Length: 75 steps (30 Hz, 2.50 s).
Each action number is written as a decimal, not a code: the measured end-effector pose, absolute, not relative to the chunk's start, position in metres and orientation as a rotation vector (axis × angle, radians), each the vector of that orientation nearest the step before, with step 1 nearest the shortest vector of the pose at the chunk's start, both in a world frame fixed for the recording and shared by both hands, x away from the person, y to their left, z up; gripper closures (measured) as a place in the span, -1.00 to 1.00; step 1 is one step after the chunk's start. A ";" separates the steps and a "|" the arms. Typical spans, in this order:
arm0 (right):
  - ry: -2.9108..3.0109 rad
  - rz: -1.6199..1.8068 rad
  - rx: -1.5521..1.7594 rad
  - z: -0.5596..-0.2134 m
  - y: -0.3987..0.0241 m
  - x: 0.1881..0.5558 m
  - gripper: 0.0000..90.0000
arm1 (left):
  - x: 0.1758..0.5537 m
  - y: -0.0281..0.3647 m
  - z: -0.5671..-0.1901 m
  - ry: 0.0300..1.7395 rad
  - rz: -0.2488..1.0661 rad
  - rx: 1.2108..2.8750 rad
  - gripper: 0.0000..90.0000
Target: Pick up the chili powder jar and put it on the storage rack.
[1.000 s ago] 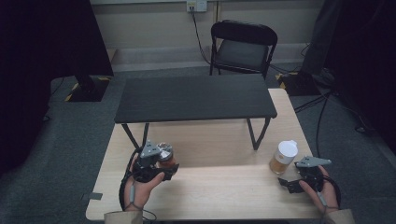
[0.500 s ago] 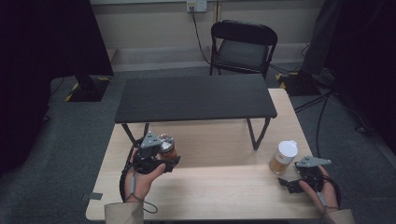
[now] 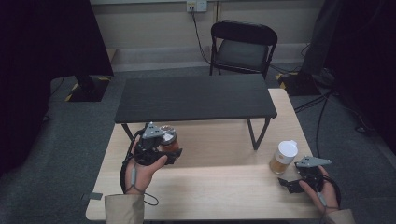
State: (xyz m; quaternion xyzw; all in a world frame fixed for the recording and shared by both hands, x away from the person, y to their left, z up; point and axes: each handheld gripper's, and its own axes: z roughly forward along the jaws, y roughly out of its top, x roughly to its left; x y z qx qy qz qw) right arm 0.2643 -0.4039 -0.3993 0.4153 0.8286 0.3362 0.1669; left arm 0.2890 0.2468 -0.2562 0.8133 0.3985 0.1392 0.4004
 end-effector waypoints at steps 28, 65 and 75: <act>2.358 0.957 1.183 -0.399 -0.404 0.264 -1.00 | 0.307 0.233 -0.213 0.963 0.382 2.072 -0.32; 2.357 0.958 1.183 -0.399 -0.404 0.264 -1.00 | 0.346 0.202 -0.176 0.957 0.412 2.073 -0.32; 2.357 0.958 1.183 -0.399 -0.404 0.264 -1.00 | 0.362 0.190 -0.180 0.997 0.417 2.059 -0.32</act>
